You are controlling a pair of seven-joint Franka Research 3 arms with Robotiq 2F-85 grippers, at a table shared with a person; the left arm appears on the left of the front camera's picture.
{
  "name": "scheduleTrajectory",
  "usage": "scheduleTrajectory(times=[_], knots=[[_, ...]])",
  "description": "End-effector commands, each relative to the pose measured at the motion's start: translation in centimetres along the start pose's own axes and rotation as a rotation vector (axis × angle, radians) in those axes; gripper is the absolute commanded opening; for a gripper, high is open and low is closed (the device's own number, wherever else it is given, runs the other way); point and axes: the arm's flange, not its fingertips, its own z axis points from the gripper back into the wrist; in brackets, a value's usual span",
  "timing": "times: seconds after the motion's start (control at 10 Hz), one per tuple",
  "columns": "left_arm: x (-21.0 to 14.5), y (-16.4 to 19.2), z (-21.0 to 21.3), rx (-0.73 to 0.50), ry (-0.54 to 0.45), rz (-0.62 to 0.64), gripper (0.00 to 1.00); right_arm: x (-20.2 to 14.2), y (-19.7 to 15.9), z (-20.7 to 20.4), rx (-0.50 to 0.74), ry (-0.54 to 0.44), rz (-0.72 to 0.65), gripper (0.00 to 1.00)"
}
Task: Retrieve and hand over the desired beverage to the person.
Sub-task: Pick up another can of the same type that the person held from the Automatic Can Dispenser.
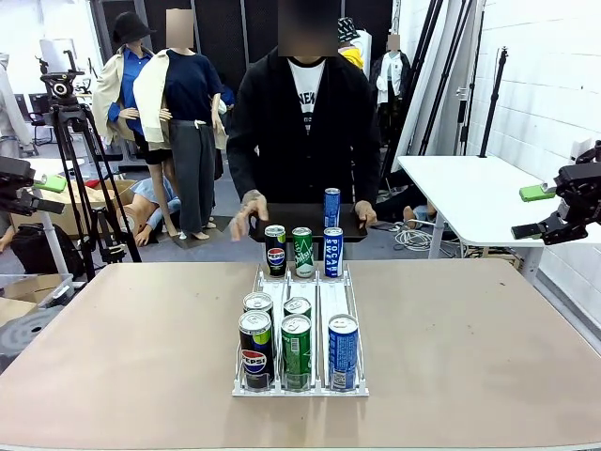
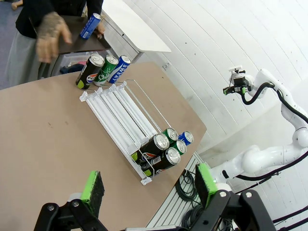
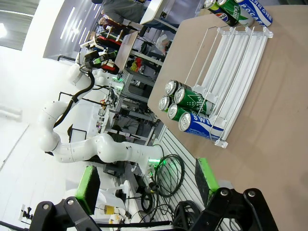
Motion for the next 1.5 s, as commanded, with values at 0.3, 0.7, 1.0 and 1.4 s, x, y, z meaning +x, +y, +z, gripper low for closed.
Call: scheduleTrajectory(times=[0.3, 0.7, 1.0, 1.4], knots=[[0.01, -0.15, 0.05, -0.014, -0.012, 0.003, 1.00, -0.51, 0.04, -0.18, 0.002, 0.005, 0.003, 1.00], [0.01, -0.15, 0.05, -0.014, -0.012, 0.003, 1.00, -0.51, 0.04, -0.18, 0.002, 0.005, 0.003, 1.00], [0.01, -0.15, 0.05, -0.014, -0.012, 0.003, 1.00, -0.51, 0.04, -0.18, 0.002, 0.005, 0.003, 1.00], [0.00, 0.00, 0.00, 0.000, 0.000, 0.000, 1.00, -0.51, 0.04, -0.18, 0.002, 0.005, 0.003, 1.00]])
